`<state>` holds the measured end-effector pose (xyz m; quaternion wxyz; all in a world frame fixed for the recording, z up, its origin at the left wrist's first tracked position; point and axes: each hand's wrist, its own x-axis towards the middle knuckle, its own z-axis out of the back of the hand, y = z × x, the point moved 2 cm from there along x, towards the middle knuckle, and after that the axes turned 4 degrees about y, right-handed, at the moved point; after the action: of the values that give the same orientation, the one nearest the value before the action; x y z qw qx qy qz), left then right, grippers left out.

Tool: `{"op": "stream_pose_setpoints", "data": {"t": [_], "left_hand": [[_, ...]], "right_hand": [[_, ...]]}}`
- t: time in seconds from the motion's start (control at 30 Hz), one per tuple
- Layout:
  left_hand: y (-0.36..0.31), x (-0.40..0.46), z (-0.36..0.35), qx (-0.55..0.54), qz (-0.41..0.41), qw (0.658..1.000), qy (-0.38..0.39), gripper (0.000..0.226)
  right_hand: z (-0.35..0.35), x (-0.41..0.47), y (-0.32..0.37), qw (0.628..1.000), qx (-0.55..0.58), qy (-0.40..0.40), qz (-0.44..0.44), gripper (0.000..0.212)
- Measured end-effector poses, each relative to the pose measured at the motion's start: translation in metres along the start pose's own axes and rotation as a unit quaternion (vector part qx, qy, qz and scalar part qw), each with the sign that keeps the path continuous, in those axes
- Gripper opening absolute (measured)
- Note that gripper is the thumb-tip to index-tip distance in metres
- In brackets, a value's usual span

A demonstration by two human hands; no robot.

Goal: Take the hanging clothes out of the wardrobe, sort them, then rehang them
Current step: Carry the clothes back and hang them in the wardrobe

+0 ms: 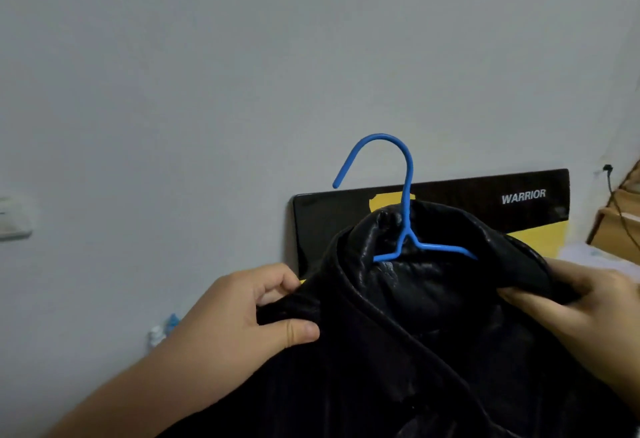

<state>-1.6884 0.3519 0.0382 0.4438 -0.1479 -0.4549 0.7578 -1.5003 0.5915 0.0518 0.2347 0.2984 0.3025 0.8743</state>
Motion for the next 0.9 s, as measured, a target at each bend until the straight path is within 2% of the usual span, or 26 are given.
{"op": "stream_pose_setpoints", "data": {"t": [0.1, 0.2, 0.33, 0.4, 0.47, 0.5, 0.63, 0.67, 0.77, 0.9], "left_hand": [[0.001, -0.025, 0.012, 0.038, 0.038, 0.998, -0.031, 0.026], [0.002, -0.054, 0.019, 0.066, 0.069, 0.993, -0.071, 0.025], [-0.014, -0.09, 0.012, 0.083, 0.041, 0.968, -0.234, 0.042], [-0.03, -0.101, -0.004, 0.106, 0.035, 0.949, -0.296, 0.035], [-0.046, -0.105, -0.025, 0.122, 0.039, 0.937, -0.326, 0.029], [-0.052, -0.106, -0.034, 0.124, 0.035, 0.931, -0.342, 0.023], [-0.054, -0.119, -0.04, 0.049, 0.05, 0.883, -0.464, 0.022], [-0.052, -0.125, -0.037, 0.035, 0.056, 0.868, -0.493, 0.022], [-0.049, -0.149, -0.029, 0.028, 0.088, 0.838, -0.538, 0.028], [-0.05, -0.178, -0.019, 0.033, 0.109, 0.831, -0.545, 0.03]], "right_hand": [[-0.017, -0.003, 0.011, 0.999, 0.03, 0.012, 0.027, 0.054], [-0.03, -0.005, 0.017, 0.997, 0.048, 0.045, 0.049, 0.065], [-0.044, -0.012, 0.025, 0.993, 0.02, 0.074, 0.088, 0.08], [-0.054, -0.016, 0.031, 0.988, 0.01, 0.093, 0.125, 0.067], [-0.066, -0.023, 0.039, 0.983, 0.001, 0.113, 0.144, 0.042], [-0.072, -0.027, 0.042, 0.981, -0.006, 0.123, 0.153, 0.038], [-0.093, -0.046, 0.054, 0.959, -0.023, 0.193, 0.204, 0.079], [-0.098, -0.051, 0.056, 0.952, -0.029, 0.218, 0.212, 0.074], [-0.111, -0.063, 0.07, 0.925, -0.022, 0.296, 0.236, 0.029], [-0.131, -0.07, 0.089, 0.846, -0.046, 0.45, 0.283, 0.015]]}}
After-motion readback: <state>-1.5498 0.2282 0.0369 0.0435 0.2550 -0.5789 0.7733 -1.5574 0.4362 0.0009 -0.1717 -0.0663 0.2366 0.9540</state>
